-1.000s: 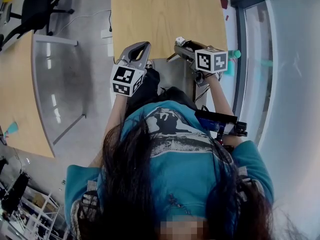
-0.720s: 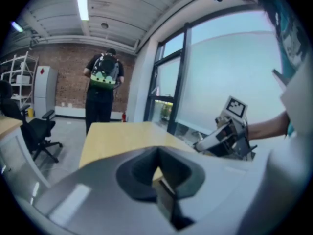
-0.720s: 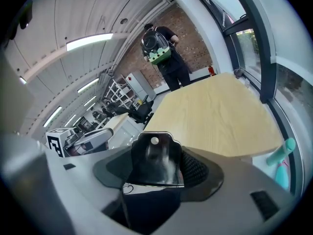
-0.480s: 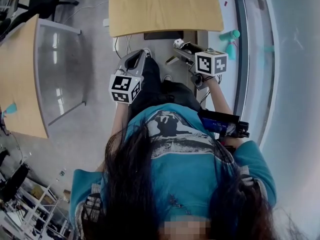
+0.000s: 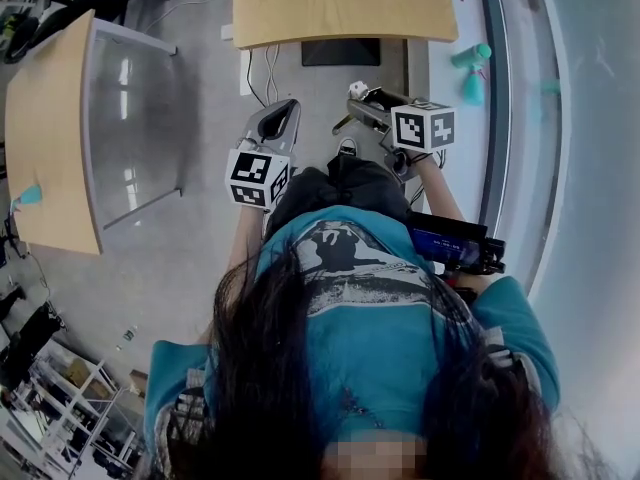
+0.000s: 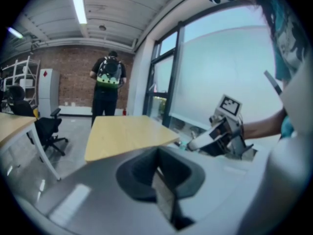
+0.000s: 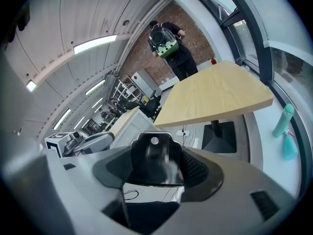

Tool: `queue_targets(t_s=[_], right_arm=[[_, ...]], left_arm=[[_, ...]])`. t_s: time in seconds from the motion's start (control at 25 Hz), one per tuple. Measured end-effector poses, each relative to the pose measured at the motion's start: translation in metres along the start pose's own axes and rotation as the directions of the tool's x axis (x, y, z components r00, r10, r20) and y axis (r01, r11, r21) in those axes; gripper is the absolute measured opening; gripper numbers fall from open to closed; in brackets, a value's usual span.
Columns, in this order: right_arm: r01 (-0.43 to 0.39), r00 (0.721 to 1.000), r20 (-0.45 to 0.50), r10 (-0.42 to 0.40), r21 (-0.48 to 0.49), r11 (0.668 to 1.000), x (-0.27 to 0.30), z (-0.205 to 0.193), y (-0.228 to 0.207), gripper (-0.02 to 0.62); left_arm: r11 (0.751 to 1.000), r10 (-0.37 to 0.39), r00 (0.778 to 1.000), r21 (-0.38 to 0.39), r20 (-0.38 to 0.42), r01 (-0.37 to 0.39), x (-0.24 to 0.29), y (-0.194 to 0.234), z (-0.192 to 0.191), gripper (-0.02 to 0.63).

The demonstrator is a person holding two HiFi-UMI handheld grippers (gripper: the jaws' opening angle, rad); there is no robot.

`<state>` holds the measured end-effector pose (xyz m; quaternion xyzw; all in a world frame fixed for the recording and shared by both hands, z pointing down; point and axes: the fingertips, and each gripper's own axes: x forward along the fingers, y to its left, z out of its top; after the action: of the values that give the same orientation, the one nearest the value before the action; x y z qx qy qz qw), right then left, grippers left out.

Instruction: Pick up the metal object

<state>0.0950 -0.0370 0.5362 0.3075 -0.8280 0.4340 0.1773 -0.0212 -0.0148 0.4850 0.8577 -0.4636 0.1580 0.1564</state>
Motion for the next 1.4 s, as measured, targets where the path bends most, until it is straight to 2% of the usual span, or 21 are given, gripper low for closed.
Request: queue_targets(t_s=[0.16, 0.36, 0.92, 1.04, 1.24, 1.4], right_arm=[[0.022, 1.000, -0.014, -0.022, -0.019, 1.000, -0.001, -0.001, 0.001, 0.299], [0.012, 1.000, 0.013, -0.012, -0.024, 1.000, -0.005, 0.001, -0.005, 0.299], [0.023, 0.999, 0.029, -0.023, 0.010, 1.000, -0.005, 0.009, -0.006, 0.299], [0.018, 0.999, 0.028, -0.018, -0.002, 1.000, -0.004, 0.007, -0.010, 0.299], [0.041, 0.999, 0.016, -0.041, 0.015, 0.999, -0.010, 0.003, -0.017, 0.299], [0.027, 0.999, 0.038, -0.028, 0.033, 0.999, -0.005, 0.012, -0.010, 0.299]], left_arm=[[1.000, -0.023, 1.000, 0.008, 0.017, 0.023, 0.002, -0.009, 0.001, 0.003], [0.999, -0.030, 0.999, 0.036, 0.030, 0.029, 0.002, -0.026, 0.001, 0.003], [0.996, -0.003, 0.998, -0.090, 0.057, 0.008, 0.011, 0.000, -0.014, 0.003], [0.996, 0.003, 0.997, -0.084, 0.073, 0.003, 0.016, 0.001, -0.015, 0.003], [0.995, -0.029, 0.996, -0.096, 0.080, 0.037, 0.021, -0.014, -0.017, 0.003], [0.998, -0.026, 0.996, -0.057, 0.085, 0.031, 0.015, -0.010, -0.005, 0.003]])
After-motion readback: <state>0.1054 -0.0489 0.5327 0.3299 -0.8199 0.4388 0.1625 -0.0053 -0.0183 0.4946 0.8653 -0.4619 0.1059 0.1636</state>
